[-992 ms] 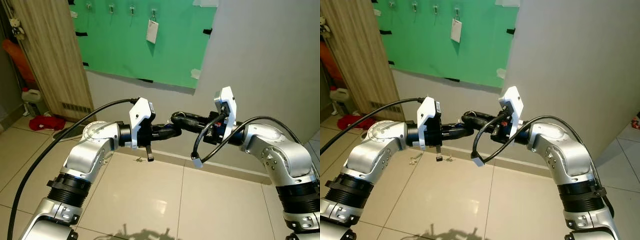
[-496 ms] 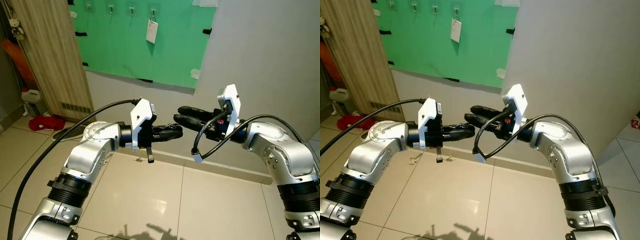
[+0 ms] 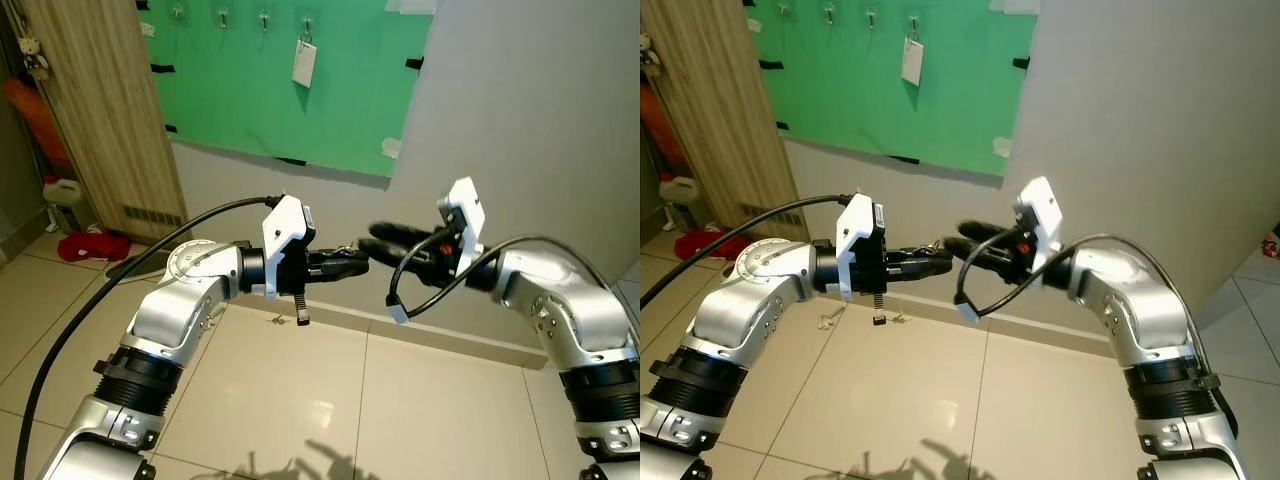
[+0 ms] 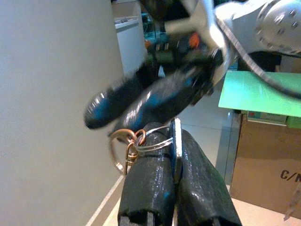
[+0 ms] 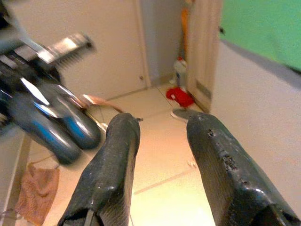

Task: Hang keys on a hook

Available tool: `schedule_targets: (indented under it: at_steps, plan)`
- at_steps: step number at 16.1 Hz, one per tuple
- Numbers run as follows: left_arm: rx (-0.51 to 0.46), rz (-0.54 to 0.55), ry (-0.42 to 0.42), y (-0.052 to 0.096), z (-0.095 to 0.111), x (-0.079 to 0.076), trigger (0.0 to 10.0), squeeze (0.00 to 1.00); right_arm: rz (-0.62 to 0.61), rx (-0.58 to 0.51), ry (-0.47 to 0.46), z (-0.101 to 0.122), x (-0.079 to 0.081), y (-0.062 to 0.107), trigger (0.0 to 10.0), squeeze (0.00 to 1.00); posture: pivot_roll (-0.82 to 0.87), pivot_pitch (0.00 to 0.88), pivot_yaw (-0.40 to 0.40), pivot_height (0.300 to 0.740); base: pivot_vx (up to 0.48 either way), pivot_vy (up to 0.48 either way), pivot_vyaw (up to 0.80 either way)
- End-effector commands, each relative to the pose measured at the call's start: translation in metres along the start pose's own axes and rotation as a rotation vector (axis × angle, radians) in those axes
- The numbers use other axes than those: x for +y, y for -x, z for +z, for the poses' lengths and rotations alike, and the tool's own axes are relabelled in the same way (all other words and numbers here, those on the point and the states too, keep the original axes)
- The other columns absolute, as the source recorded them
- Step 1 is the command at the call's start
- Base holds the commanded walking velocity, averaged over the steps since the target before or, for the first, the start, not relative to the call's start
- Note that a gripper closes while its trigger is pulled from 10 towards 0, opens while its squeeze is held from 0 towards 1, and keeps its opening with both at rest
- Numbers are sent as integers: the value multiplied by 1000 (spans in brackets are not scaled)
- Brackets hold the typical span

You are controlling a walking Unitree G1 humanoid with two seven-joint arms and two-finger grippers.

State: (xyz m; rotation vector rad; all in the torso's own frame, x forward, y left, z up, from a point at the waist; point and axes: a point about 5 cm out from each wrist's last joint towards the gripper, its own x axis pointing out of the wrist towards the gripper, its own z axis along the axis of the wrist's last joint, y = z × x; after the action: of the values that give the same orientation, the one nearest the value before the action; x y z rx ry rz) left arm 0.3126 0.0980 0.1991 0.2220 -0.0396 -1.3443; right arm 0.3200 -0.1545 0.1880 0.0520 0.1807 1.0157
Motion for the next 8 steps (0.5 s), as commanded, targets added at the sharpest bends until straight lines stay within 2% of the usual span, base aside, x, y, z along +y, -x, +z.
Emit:
schedule_targets:
  at_steps: [1, 4, 6, 7, 8]
  plan:
    - [0, -28, -30, -3, 8, -2, 0, 0, -26, 27, 32, -5, -4, 5, 10000, 0, -86, 0, -46, 740, 0, 0, 0]
    - [14, -42, -41, 0, 9, -4, 0, 0, -26, 32, 116, -1, -8, 11, 10000, 0, -85, 0, -44, 740, 0, 0, 0]
    - [36, -40, -54, 1, 6, -4, 0, 0, -33, 34, 134, 2, -11, 14, 10000, 0, -84, 0, -45, 740, 0, 0, 0]
    - [105, 18, -144, 3, 2, 1, 10000, 0, -47, 29, 121, 0, -13, 14, 10000, 0, -83, 0, -46, 740, 0, 0, 0]
    - [193, 38, -239, 4, -5, 3, 10000, 0, -57, 38, 107, -6, -13, 14, 10000, 0, -82, 0, -47, 740, 0, 0, 0]
